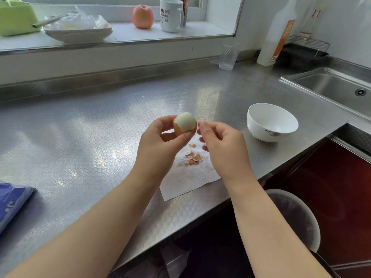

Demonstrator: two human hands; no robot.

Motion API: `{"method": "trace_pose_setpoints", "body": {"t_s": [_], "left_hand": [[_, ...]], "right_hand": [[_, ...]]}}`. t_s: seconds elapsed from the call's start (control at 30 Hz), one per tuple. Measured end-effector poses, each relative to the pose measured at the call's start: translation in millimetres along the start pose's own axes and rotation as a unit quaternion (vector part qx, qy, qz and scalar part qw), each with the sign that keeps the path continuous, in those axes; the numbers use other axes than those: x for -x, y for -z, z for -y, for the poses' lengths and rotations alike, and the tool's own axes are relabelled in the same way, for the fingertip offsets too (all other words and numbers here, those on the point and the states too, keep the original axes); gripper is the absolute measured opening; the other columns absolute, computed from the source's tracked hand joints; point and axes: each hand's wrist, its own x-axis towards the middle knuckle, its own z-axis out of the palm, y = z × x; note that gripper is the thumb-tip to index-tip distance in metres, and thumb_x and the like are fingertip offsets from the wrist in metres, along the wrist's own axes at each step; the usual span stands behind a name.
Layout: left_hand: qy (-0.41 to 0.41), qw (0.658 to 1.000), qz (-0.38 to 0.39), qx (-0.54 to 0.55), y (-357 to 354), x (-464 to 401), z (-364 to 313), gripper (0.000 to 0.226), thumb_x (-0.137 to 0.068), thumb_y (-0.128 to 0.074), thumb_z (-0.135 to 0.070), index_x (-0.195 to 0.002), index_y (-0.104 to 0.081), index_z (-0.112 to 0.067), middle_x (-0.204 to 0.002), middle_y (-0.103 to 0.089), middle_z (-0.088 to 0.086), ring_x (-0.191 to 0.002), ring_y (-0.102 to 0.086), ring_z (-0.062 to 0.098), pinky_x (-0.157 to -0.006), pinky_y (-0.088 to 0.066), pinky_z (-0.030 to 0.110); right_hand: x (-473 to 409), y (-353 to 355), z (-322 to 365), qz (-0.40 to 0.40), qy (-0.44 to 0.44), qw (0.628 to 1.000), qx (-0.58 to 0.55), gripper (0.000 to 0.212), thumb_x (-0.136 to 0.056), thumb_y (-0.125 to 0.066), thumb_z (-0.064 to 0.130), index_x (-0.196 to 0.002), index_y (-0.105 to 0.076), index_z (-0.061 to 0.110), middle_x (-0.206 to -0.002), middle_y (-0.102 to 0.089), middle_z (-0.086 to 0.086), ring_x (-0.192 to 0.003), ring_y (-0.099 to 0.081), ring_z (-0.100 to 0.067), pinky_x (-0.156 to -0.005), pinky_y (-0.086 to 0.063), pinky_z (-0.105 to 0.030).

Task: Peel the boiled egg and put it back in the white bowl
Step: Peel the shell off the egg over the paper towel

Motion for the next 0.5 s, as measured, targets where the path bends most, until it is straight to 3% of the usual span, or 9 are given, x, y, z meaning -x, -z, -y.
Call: {"method": "trace_pose_setpoints", "body": {"t_s": [0.07, 0.17, 0.27, 0.37, 0.5], "left_hand": [[-0.023, 0.999, -0.014, -0.033, -1.6, 2.4, 0.1, 0.038, -0.079, -0.083, -0.023, -0.112, -0.065, -0.026, -0.105, -0.073, -0.012, -0.087, -0.071, 0.001, -0.073, -0.053, 0.013], [-0.064, 0.994, -0.037, -0.084, -4.0, 7.0, -0.2, 0.036, -0.078, -0.083, -0.025, -0.104, -0.060, -0.035, -0.104, -0.070, -0.015, -0.086, -0.068, 0.000, -0.075, -0.052, 0.012], [-0.075, 0.992, -0.043, -0.091, -4.7, 8.6, -0.9, 0.038, -0.077, -0.084, -0.025, -0.101, -0.058, -0.037, -0.105, -0.069, -0.014, -0.088, -0.069, 0.002, -0.079, -0.055, 0.018], [-0.077, 0.992, -0.041, -0.088, -4.5, 8.6, -1.4, 0.039, -0.075, -0.086, -0.025, -0.100, -0.058, -0.036, -0.104, -0.069, -0.014, -0.087, -0.069, 0.003, -0.077, -0.055, 0.017], [-0.081, 0.991, -0.035, -0.100, -4.3, 9.4, -2.6, 0.037, -0.075, -0.085, -0.029, -0.098, -0.058, -0.039, -0.100, -0.068, -0.020, -0.085, -0.066, -0.004, -0.073, -0.052, 0.013]], "right_hand": [[1.8, -4.7, 2.0, -0.004, -0.007, 1.000, -0.019, 0.013, -0.093, -0.061, 0.034, -0.086, -0.070, 0.027, -0.078, -0.071, 0.013, -0.079, -0.067, -0.004, -0.076, -0.058, -0.034], [5.2, -11.7, 3.5, -0.025, -0.012, 0.999, -0.043, 0.015, -0.092, -0.062, 0.032, -0.084, -0.070, 0.023, -0.072, -0.068, 0.012, -0.072, -0.065, -0.002, -0.063, -0.058, -0.027], [5.7, -16.2, 3.0, -0.052, -0.014, 0.998, -0.045, 0.016, -0.093, -0.061, 0.030, -0.078, -0.068, 0.027, -0.066, -0.066, 0.015, -0.070, -0.064, -0.003, -0.070, -0.058, -0.030], [5.3, -18.3, 2.6, -0.072, 0.016, 0.997, 0.028, 0.019, -0.095, -0.058, 0.031, -0.078, -0.066, 0.024, -0.071, -0.066, 0.011, -0.070, -0.062, -0.005, -0.066, -0.051, -0.022], [4.6, -16.2, 0.8, -0.086, 0.047, 0.987, 0.128, 0.020, -0.096, -0.053, 0.030, -0.089, -0.066, 0.016, -0.083, -0.067, 0.003, -0.080, -0.061, -0.014, -0.069, -0.044, -0.026]]}}
